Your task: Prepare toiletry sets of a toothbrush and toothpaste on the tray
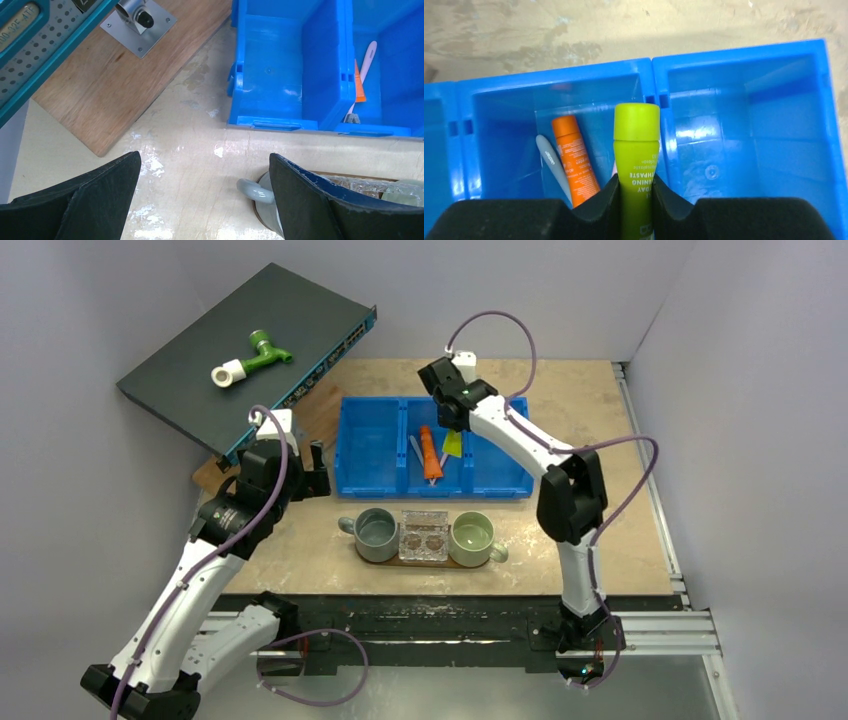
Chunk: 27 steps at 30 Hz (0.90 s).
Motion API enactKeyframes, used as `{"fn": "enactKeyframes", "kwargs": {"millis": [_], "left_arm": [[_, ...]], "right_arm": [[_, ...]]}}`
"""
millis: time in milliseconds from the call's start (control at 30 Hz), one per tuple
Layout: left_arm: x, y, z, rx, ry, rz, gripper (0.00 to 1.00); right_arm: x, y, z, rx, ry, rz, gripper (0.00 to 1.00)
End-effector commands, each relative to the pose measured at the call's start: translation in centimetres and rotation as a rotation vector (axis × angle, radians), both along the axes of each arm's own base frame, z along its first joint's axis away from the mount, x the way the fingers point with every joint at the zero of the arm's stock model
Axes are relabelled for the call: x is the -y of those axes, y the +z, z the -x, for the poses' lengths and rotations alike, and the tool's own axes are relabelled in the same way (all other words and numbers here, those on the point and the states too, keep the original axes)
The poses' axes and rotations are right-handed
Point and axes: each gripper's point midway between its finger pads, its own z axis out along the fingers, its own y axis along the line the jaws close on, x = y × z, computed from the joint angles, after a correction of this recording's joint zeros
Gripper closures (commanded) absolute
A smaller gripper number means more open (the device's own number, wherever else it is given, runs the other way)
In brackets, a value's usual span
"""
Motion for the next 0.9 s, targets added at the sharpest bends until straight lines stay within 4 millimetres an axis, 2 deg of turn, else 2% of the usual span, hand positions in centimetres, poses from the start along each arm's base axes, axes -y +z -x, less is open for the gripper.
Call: {"fn": "enactKeyframes", "kwargs": {"millis": [0, 133, 333, 500, 700, 867], "left_arm": [[0.1, 2.1, -0.6, 0.058, -0.008, 0.012, 0.00], [0.6, 2.1, -0.6, 0.057, -0.036, 0.022, 0.00], [2.6, 2.1, -0.7, 0.049, -0.124, 0.084, 0.00], [5.8, 2.5, -0.3, 0.014, -0.260, 0.180, 0.00], [9.3, 4.5, 0.7, -0.030, -0.411, 0.307, 0.00], [11.8, 6.3, 2.0, -0.078, -0.529, 0.413, 0.00]], "right_arm": [[-0.2, 5.4, 1.1, 0.102, 0.103, -0.064, 0.76], [-0.8, 8.2, 3.1, 0.148, 0.211, -0.140, 0.78], [-1.5, 11.4, 7.0, 0.185, 0.363, -0.234, 0.80], [-2.8, 12.7, 11.0, 0.228, 0.546, -0.257, 0.81], [-4.1, 14.6, 16.0, 0.300, 0.708, -0.222, 0.82], [-4.3, 15.9, 19.3, 0.351, 0.831, -0.251, 0.83]]}}
